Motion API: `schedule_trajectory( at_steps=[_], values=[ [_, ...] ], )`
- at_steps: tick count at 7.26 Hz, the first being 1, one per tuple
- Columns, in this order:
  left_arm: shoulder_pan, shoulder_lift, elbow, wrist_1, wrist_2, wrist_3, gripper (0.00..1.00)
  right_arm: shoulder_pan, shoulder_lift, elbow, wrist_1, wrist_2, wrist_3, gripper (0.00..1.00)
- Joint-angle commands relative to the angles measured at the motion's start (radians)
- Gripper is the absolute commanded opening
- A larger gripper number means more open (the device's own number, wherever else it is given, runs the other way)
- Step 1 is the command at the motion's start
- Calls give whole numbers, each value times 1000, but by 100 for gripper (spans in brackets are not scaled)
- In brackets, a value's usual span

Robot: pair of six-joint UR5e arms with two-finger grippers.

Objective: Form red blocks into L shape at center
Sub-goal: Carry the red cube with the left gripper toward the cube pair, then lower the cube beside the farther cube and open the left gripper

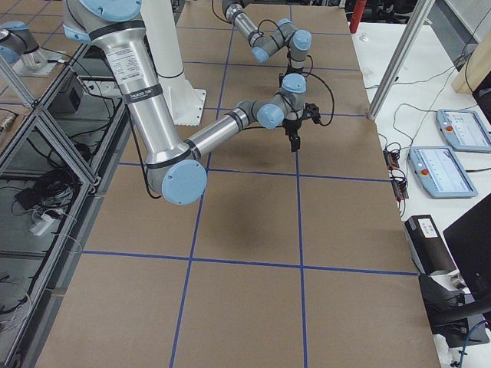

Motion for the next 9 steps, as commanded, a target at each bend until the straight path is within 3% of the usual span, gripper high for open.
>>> schedule_trajectory(
  at_steps=[1,9],
  values=[
    [16,-20,2,-2,-1,-27,0,2,2,-1,0,3,-2,99],
    [47,-54,53,-28,2,-67,0,2,8,-1,0,3,1,99]
  ],
)
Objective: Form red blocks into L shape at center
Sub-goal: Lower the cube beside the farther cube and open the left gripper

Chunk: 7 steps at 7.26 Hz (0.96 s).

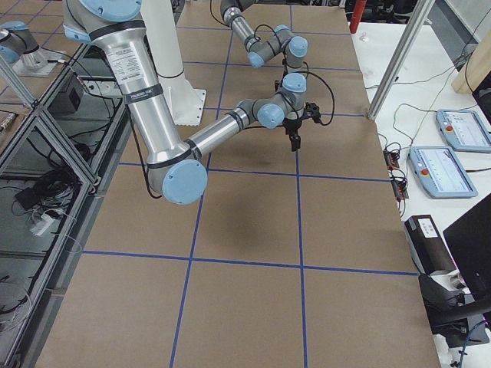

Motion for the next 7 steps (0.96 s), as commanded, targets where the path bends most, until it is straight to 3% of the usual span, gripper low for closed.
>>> schedule_trajectory(
  at_steps=[1,2,3,4,5,6,7],
  values=[
    [6,-1,1,0,1,0,0,1,2,0,0,0,2,99],
    [6,-1,1,0,1,1,0,1,2,0,0,-2,2,99],
    [6,1,1,-2,1,3,20,1,2,-2,0,-2,2,99],
    [6,1,1,-2,1,9,57,1,4,-2,-2,-2,2,99],
    [6,1,1,0,1,11,67,7,5,0,-2,0,2,99],
    [6,1,1,1,3,12,100,8,5,-2,-2,0,2,99],
    [6,1,1,1,1,12,100,11,5,-2,-2,2,2,99]
  ],
)
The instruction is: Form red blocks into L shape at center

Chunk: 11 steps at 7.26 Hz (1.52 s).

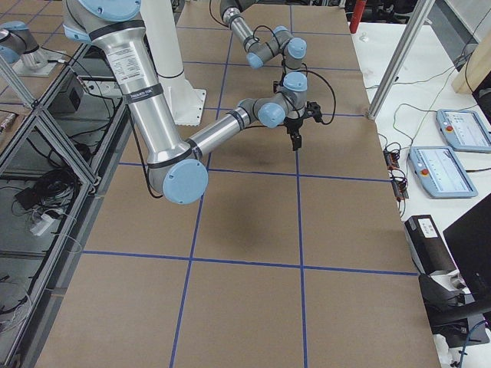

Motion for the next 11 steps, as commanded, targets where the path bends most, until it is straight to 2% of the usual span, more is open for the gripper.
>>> schedule_trajectory(
  at_steps=[1,3,4,5,6,7,9,10,11],
  values=[
    [0,-1,-2,2,-1,3,100,5,0,-1,0,1,0,99],
    [-14,0,-11,30,2,6,100,5,2,-1,0,0,-2,99],
    [-30,2,-43,157,6,22,100,4,2,1,1,-2,-2,99],
    [-37,8,-92,259,6,133,100,8,3,1,1,-3,2,99],
    [-61,21,-156,313,25,214,100,8,3,6,3,-6,6,99],
    [-76,81,-257,315,57,327,100,8,2,13,9,-2,6,99],
    [-104,304,-497,312,100,650,100,58,-35,19,6,-3,3,99],
    [-133,409,-593,306,113,844,100,109,-65,16,1,0,-6,99],
    [-177,480,-641,257,119,1016,100,150,-100,15,4,1,-9,99]
  ],
)
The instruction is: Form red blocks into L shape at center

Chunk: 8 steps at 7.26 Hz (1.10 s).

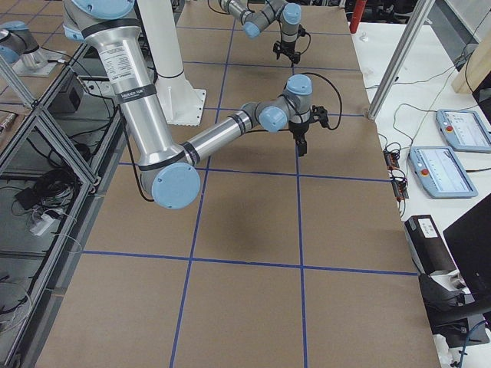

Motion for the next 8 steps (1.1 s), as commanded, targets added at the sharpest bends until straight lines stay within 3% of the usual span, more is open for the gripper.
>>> schedule_trajectory(
  at_steps=[1,3,5,6,8],
  values=[
    [-104,179,-105,-117,10,393,100,97,-71,-5,-3,11,-9,99],
    [-219,280,-115,-190,-14,749,100,223,-166,-8,-4,113,-213,99],
    [-436,372,-110,-190,-237,1211,100,352,-245,-39,-1,199,-331,99],
    [-510,421,-101,-190,-258,1425,100,400,-289,-41,0,238,-395,99],
    [-618,500,-98,-192,-263,1647,100,463,-364,-41,-1,246,-474,99]
  ],
)
